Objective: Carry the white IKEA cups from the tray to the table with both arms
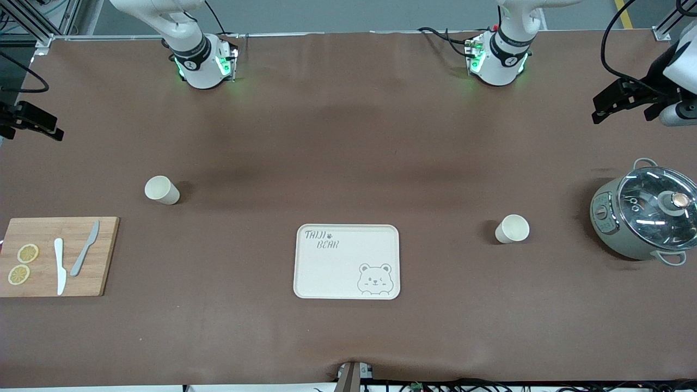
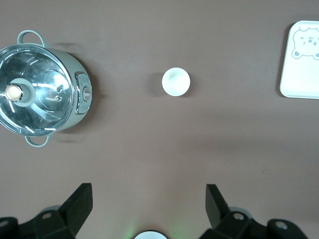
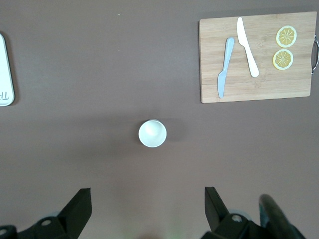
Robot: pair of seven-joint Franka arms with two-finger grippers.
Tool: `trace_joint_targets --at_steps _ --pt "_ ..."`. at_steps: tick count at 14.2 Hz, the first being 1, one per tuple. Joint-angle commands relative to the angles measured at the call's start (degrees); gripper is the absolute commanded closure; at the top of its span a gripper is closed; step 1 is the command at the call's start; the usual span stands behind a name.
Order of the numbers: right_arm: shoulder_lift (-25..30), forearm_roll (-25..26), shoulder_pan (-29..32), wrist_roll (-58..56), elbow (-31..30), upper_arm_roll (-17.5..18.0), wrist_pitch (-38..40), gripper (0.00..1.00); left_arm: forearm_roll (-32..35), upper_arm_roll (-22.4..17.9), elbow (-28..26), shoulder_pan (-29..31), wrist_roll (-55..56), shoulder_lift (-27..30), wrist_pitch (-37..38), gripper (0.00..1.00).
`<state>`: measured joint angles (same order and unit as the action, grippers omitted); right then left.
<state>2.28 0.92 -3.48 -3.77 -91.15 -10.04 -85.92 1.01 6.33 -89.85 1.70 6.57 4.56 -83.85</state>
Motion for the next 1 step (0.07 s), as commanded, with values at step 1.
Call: trace_joint_targets --at_steps 1 --pt "-0.3 0.2 0.5 0.9 0.6 0.1 0.7 0.0 1.4 0.1 1.2 0.1 0.1 -0.3 1.2 0.0"
